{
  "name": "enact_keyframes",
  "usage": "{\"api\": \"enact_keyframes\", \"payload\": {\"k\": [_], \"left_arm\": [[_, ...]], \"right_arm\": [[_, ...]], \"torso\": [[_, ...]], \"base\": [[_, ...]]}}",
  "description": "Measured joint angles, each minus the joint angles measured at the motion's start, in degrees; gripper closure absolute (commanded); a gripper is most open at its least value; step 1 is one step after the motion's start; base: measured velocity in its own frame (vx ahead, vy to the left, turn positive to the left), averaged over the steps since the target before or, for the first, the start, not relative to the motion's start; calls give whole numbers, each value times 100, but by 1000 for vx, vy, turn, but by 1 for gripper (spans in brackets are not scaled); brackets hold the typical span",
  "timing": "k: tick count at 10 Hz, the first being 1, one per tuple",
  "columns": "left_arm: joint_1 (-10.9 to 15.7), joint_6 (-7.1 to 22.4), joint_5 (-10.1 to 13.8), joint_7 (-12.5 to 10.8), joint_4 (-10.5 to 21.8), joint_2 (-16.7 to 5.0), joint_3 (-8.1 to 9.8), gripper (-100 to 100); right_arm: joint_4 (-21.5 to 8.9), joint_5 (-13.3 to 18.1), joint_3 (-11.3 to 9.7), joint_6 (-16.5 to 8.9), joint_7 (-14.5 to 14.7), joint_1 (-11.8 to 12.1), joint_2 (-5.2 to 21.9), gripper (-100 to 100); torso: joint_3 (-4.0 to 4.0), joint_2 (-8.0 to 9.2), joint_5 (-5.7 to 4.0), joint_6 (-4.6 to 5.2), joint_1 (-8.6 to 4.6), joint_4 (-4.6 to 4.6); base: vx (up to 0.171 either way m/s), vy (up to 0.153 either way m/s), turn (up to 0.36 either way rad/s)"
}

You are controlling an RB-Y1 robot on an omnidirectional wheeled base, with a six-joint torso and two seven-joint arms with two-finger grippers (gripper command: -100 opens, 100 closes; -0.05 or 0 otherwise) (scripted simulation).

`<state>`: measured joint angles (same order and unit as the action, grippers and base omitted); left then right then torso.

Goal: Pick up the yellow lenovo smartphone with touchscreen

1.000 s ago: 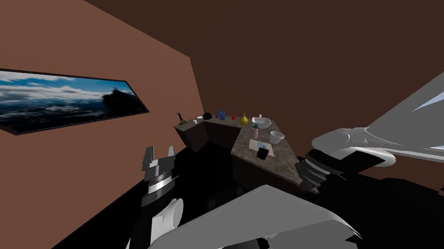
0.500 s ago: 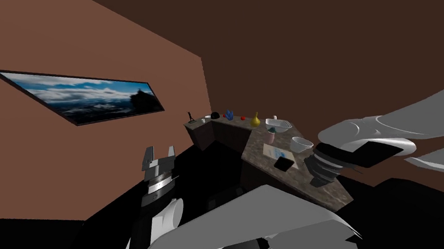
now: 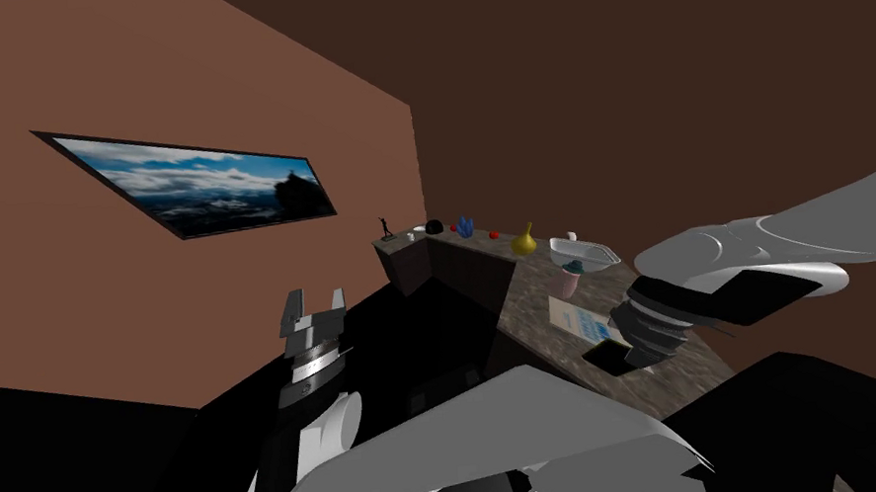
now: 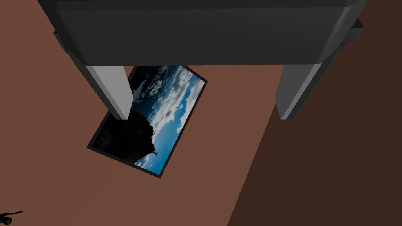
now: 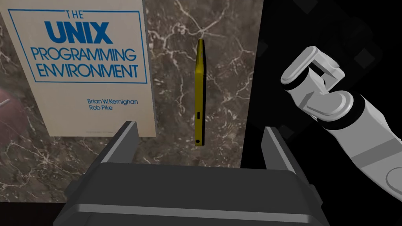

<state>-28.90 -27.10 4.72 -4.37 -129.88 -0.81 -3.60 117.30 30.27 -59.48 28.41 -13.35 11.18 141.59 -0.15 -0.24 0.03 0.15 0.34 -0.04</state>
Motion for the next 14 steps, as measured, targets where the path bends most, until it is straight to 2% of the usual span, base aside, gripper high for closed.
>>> {"api": "enact_keyframes", "payload": {"k": [5, 6, 10, 11, 12, 14], "left_arm": [[1, 0, 0, 0, 0, 0, 0, 0], [1, 0, 0, 0, 0, 0, 0, 0], [1, 0, 0, 0, 0, 0, 0, 0], [1, 0, 0, 0, 0, 0, 0, 0], [0, 0, 0, 0, 0, 0, 0, 0], [0, 0, 0, 0, 0, 0, 0, 0]], "right_arm": [[-436, 95, 23, -142, 101, 241, -568, -100], [-454, 98, 23, -144, 111, 246, -584, 100], [-450, 99, 24, -143, 112, 245, -579, 100], [-450, 98, 23, -144, 111, 245, -579, 0], [-450, 98, 23, -144, 111, 245, -579, 100], [-282, 73, 44, -107, 48, 182, -375, 100]], "torso": [[20, 32, -3, 2, -7, 9], [19, 30, -2, 2, -7, 9], [13, 21, -12, 1, -26, 5], [12, 20, -13, 1, -27, 5], [12, 20, -13, 1, -28, 5], [9, 14, -12, -1, -30, 4]], "base": [[-13, 15, 17], [0, 0, 0], [0, 0, 0], [0, 0, 0], [10, -14, -30], [14, -20, -20]]}}
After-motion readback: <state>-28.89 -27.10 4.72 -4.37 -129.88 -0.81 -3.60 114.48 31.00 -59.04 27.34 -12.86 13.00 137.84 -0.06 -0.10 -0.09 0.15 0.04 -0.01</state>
